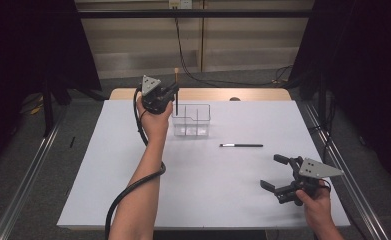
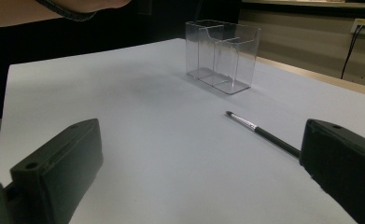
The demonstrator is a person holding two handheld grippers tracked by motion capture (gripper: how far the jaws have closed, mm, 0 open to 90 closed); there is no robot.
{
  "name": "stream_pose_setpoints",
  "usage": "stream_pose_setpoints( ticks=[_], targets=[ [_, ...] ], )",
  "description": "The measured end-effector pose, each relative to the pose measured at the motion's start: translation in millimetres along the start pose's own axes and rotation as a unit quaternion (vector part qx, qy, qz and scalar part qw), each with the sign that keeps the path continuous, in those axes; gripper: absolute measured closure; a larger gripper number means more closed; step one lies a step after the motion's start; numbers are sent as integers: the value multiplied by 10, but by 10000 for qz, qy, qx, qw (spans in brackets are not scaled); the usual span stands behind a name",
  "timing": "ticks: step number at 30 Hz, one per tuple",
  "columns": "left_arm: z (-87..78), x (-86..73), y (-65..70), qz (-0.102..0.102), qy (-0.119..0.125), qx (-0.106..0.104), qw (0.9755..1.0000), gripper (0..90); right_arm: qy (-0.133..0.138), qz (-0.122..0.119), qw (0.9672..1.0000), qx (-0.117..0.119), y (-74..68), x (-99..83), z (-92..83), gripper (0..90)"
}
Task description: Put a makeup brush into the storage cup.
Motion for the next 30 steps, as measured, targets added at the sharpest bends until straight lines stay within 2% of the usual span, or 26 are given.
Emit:
stream_pose_setpoints(
  ticks=[24,30],
  targets=[
    [-10,-108,-27,-42,-28,16,10000,840,-3,-17,10000,10,-5,1,1,0],
    [-5,-124,-17,-9,-14,-60,10000,839,-5,-16,10000,15,-6,-1,1,0]
  ],
)
Point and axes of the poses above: each handheld gripper's, and its own axes: z roughly forward along the jaws, x roughly out of its top, y roughly to its right, the point moved 10 cm from there along z, roughly forward along the jaws, and after that the axes turned 10 degrees about -z, right-handed, at the moved point
